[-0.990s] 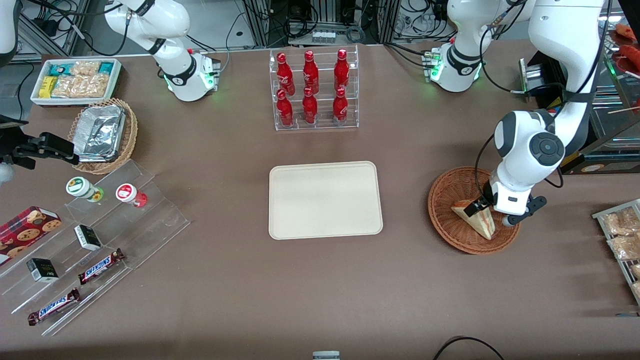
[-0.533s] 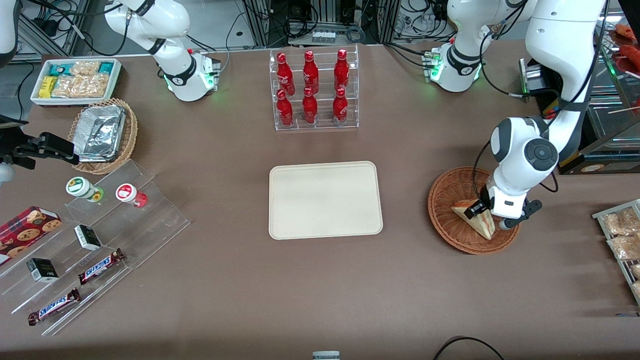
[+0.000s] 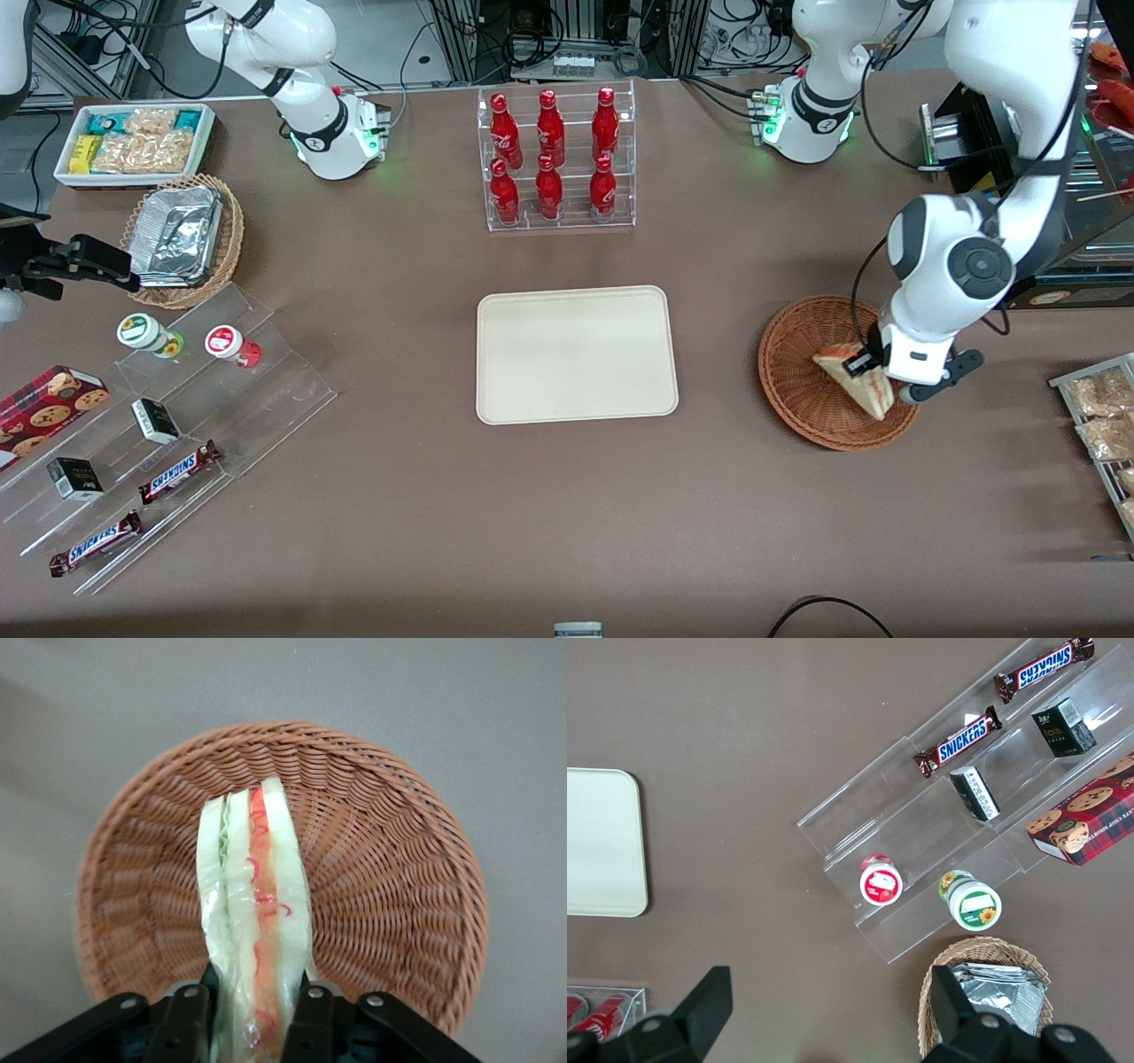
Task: Place sandwich from basket to tray
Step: 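Close the left gripper on the sandwich's upright edge, then lift the sandwich and carry it with the left gripper over the cream tray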
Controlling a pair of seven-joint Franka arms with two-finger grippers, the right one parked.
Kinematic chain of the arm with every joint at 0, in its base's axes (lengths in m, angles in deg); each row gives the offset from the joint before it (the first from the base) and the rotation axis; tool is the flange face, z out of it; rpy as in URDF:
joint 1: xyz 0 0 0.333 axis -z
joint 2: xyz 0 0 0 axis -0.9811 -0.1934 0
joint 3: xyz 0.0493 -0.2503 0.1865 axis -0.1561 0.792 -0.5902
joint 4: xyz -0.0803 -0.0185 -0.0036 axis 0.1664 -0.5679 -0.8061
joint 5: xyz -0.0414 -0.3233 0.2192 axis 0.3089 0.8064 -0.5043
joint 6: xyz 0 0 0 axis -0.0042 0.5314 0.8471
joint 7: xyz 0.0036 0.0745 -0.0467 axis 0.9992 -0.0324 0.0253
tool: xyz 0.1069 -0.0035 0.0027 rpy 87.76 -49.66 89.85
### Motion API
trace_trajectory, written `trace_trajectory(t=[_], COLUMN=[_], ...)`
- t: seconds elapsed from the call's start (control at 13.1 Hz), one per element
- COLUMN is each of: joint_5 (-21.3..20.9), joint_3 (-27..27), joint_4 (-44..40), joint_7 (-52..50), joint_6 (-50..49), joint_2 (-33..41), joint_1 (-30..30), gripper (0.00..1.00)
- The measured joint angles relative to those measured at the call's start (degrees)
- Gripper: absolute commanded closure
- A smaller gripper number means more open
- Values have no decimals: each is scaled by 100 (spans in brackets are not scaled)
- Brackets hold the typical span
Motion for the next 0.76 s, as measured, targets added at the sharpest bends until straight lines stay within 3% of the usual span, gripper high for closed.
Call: trace_trajectory(t=[0.38, 0.76], joint_5=[-27, -22], joint_3=[319, 361], joint_4=[-1256, -2065], joint_7=[-6, -186], joint_6=[-2061, -2160], joint_2=[320, -311], joint_1=[729, 2256], gripper=[100, 100])
